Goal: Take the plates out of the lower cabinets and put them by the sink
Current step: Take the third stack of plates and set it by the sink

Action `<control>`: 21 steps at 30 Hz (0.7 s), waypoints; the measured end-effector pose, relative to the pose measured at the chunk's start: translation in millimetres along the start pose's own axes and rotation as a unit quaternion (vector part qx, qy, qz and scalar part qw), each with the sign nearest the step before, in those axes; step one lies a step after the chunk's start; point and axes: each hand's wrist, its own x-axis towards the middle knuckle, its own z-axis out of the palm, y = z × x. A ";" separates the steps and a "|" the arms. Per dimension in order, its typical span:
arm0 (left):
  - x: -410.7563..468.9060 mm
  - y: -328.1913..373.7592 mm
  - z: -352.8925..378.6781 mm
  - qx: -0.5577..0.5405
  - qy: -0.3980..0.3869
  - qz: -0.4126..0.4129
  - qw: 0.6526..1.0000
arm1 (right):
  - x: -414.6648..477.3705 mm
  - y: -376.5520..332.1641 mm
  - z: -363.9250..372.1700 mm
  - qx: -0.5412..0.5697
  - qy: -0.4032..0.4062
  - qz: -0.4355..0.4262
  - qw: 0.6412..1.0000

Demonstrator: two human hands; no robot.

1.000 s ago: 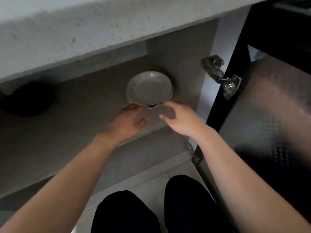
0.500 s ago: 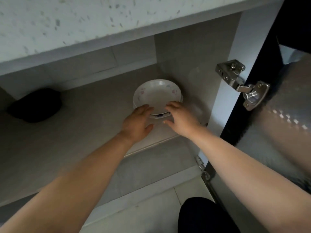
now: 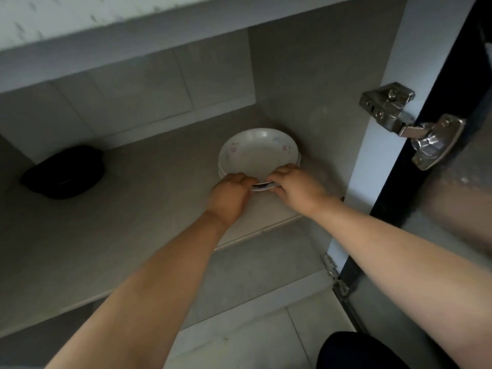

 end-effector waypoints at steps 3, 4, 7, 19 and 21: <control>-6.6 -0.1 -0.4 0.011 0.012 0.009 1.000 | -8.9 -3.4 -0.8 0.008 0.007 -0.017 1.000; -10.6 0.3 -0.8 0.016 0.013 0.013 1.000 | -12.9 -5.4 -1.8 0.012 0.014 -0.025 1.000; -28.3 1.7 -1.8 0.008 0.009 0.023 1.000 | -29.0 -13.0 -2.5 0.031 0.044 -0.059 0.997; -96.6 19.3 -15.4 0.025 0.037 0.005 0.999 | -75.0 -41.8 7.1 0.083 0.057 -0.112 0.989; -98.9 20.0 -16.3 0.011 0.032 0.007 0.999 | -76.7 -42.9 5.4 0.090 0.049 -0.107 0.989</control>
